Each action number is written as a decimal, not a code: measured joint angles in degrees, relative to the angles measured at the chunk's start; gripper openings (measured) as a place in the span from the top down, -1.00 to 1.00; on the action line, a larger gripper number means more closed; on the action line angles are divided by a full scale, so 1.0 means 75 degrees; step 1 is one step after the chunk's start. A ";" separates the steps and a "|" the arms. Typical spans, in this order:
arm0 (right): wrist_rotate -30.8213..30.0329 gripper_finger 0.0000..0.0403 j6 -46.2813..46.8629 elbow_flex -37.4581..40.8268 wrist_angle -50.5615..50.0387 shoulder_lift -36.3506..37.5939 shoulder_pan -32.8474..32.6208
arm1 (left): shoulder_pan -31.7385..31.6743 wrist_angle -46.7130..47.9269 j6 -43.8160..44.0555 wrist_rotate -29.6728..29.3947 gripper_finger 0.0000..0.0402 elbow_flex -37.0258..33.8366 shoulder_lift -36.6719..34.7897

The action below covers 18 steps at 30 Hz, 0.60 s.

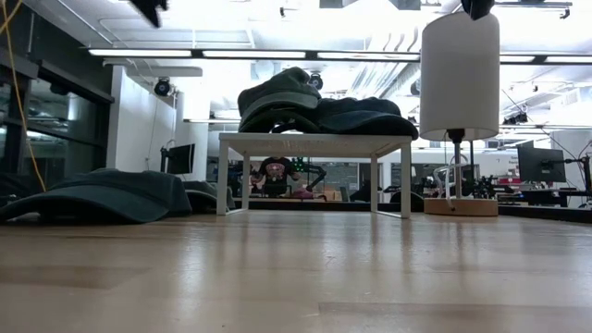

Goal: Pick & Place hat
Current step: Stack the dark blue cap on the dark blue cap on the shelf

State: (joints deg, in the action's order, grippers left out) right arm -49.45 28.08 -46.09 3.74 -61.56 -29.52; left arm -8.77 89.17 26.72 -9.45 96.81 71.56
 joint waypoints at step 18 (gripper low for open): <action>0.1117 0.02 0.0000 0.0000 -0.0335 0.0000 0.0001 | 0.3815 -0.3782 0.6729 0.0149 -0.23 -0.5237 -0.0398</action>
State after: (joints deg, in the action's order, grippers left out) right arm -41.07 28.08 -46.09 1.22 -61.56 -29.51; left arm 19.84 60.81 77.19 -8.33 57.53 68.57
